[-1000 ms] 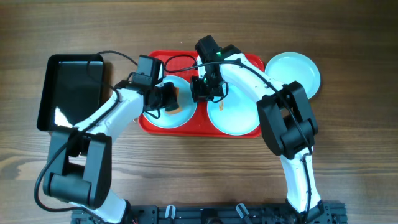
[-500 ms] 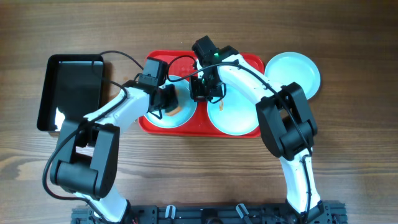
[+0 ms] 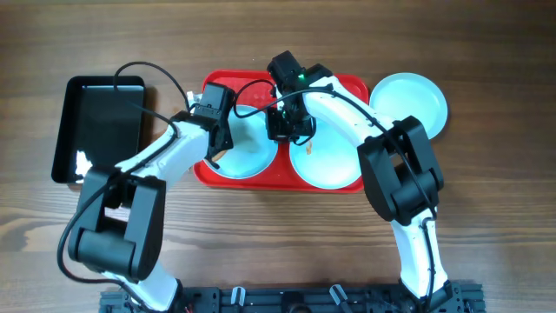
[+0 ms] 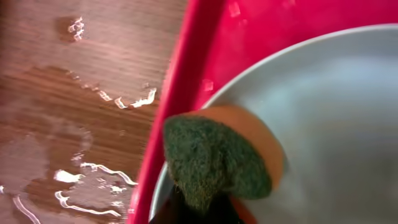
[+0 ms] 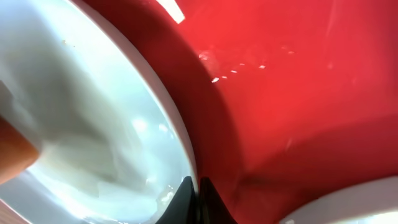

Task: Clean dirty plates on tray and stack at the side
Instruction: 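Scrub the held plate with the sponge in the left gripper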

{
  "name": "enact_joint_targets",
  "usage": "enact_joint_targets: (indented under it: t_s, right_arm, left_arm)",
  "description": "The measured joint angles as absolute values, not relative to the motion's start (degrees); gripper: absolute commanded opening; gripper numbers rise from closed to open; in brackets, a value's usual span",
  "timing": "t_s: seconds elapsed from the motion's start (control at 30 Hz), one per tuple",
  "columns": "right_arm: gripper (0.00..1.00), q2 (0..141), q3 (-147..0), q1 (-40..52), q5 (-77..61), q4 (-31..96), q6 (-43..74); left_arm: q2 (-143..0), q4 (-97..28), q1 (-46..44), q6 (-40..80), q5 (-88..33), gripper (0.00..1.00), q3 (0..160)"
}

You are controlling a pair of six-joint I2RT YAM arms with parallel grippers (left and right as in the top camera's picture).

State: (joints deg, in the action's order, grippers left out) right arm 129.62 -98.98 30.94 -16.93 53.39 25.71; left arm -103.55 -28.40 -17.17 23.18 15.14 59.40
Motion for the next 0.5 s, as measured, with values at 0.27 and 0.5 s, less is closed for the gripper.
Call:
enact_joint_targets:
  t_s: [0.27,0.5]
  right_arm:
    - [0.04,129.5,-99.0,30.7,-15.6,53.6,25.7]
    - [0.04,129.5,-99.0,30.6,-15.2,53.8,26.0]
  left_arm:
    - [-98.3,-21.3,-17.2,23.2,1.8,0.04,59.2]
    - [-106.8,-16.8,-17.1,24.3,-5.3,0.04,59.3]
